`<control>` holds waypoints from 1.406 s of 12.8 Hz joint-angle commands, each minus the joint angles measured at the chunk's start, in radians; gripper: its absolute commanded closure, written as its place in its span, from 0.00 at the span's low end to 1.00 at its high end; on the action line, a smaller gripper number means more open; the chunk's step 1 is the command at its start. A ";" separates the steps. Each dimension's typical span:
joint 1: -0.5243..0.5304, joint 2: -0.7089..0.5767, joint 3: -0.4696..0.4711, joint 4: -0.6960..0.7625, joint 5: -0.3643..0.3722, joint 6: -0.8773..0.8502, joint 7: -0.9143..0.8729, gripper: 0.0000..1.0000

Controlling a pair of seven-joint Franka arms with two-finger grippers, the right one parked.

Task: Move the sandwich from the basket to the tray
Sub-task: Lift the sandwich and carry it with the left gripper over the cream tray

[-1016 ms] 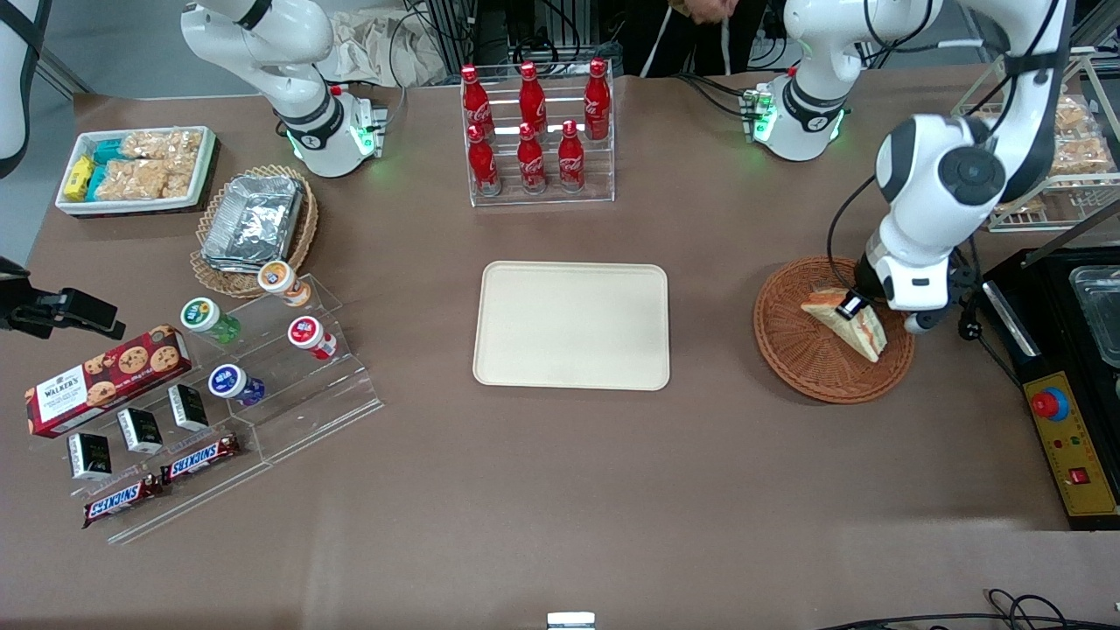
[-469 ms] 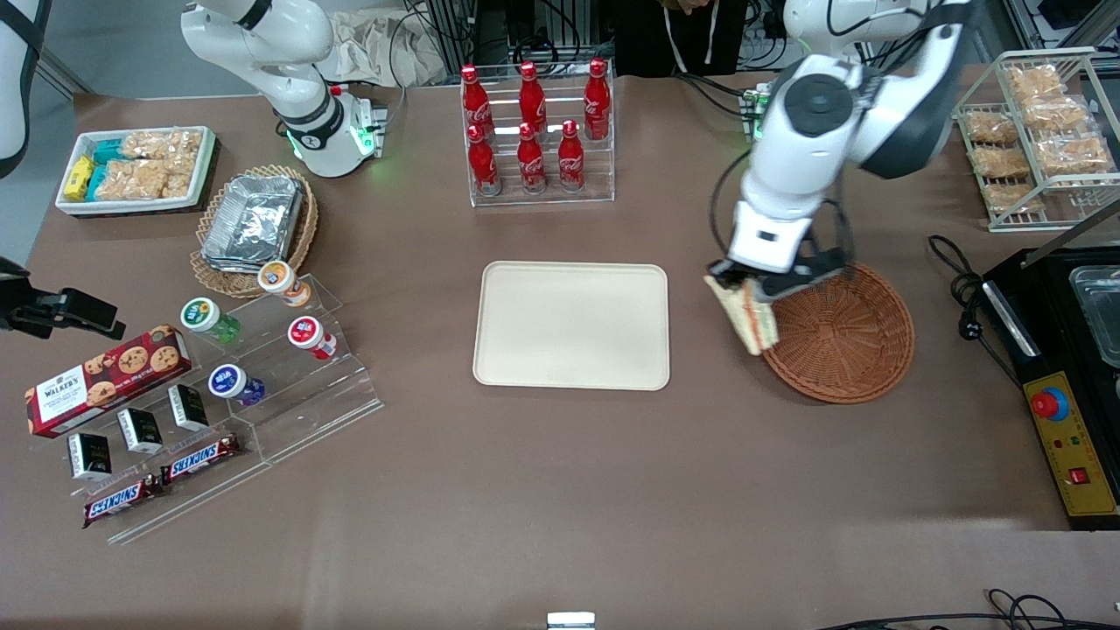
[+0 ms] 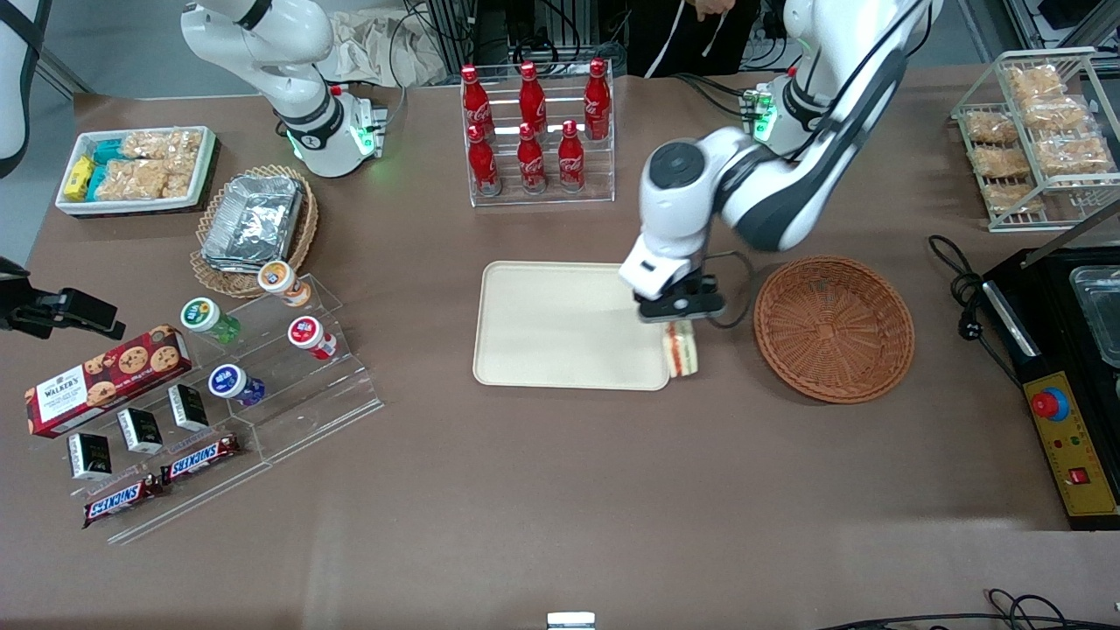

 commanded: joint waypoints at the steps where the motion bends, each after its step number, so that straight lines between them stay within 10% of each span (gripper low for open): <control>1: -0.060 0.188 -0.014 0.116 0.156 -0.020 -0.123 1.00; 4: -0.108 0.221 -0.009 0.117 0.183 -0.020 -0.131 1.00; 5: -0.111 0.229 -0.011 0.120 0.183 -0.020 -0.122 0.72; 6: -0.114 0.241 -0.009 0.121 0.195 -0.023 -0.126 0.01; 13: -0.100 0.187 -0.020 0.173 0.162 -0.158 -0.120 0.00; 18: -0.099 0.073 -0.015 0.480 -0.182 -0.481 0.122 0.00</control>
